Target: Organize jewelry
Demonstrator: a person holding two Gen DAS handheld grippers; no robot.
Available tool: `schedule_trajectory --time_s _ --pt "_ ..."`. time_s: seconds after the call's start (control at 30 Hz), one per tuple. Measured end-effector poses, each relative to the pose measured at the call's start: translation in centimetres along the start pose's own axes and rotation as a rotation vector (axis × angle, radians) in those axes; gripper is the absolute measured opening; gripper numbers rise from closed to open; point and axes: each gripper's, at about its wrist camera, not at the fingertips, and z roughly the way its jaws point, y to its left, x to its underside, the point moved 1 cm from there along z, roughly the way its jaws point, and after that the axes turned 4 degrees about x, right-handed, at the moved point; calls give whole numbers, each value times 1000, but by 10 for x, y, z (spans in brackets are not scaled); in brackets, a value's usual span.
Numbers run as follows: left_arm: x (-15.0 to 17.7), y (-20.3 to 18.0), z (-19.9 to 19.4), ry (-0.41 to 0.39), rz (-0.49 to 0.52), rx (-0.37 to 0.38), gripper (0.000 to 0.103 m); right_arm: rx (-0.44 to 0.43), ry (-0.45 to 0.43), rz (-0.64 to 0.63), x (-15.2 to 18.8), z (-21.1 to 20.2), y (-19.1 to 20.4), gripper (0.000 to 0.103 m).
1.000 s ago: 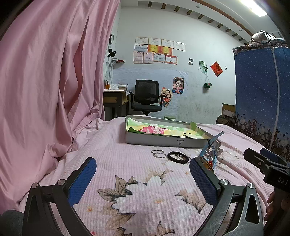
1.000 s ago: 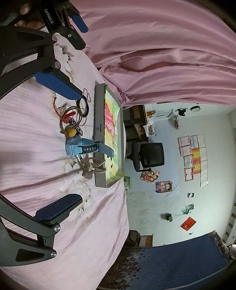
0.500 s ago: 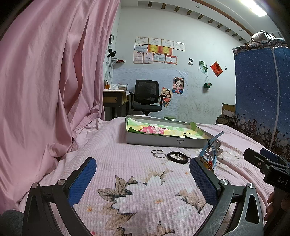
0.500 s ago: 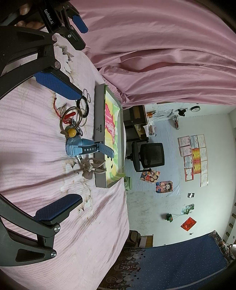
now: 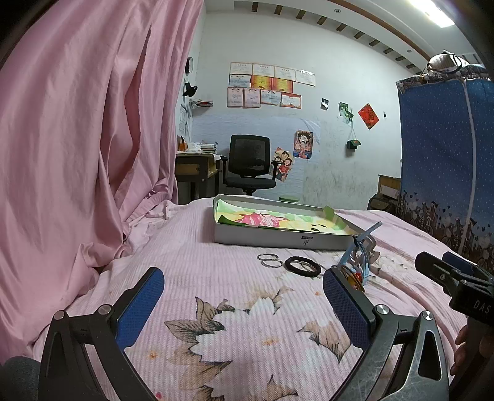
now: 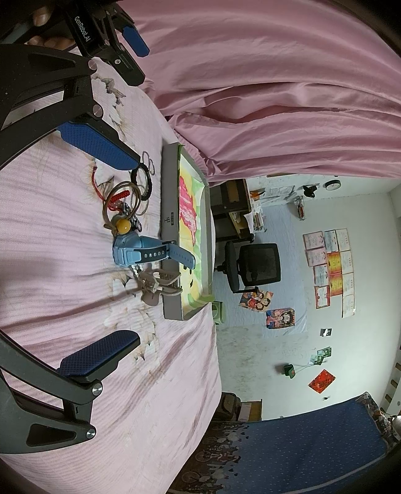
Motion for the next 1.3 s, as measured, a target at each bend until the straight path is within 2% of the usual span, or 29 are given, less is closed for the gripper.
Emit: schedule_trajectory --time_s 1.3 --pt "0 0 0 1 2 -1 103 -2 7 6 2 0 1 102"
